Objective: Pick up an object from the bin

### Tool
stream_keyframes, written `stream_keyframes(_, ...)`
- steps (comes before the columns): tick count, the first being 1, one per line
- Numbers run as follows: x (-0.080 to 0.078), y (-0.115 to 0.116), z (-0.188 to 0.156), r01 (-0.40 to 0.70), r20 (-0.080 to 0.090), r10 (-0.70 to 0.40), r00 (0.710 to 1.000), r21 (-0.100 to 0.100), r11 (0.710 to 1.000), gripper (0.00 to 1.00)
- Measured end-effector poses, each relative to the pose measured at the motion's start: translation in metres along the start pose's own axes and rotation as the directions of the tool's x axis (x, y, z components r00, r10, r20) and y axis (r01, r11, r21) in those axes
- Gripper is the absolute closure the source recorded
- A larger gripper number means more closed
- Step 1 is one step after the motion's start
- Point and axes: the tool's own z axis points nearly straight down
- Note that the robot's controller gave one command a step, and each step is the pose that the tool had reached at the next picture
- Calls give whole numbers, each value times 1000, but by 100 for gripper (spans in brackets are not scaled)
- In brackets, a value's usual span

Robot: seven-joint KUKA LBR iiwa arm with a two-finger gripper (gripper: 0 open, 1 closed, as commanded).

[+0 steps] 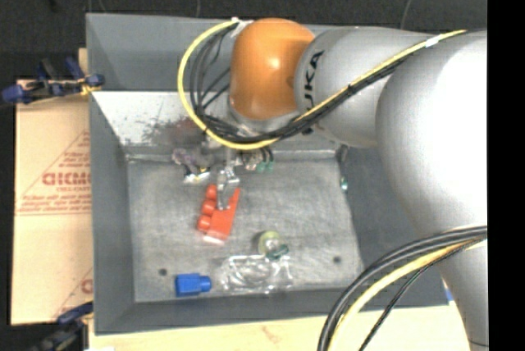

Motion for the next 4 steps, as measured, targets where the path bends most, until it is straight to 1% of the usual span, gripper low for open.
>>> stream_keyframes(1,-3,-1,9,268,25,-268,963,2,963,0)
stream_keyframes(2,13,10,17,537,20,-537,843,4,843,0)
stream_keyframes(3,34,67,13,981,4,-981,193,9,193,0)
stream_keyframes(4,64,25,28,996,10,-997,-83,22,-82,0)
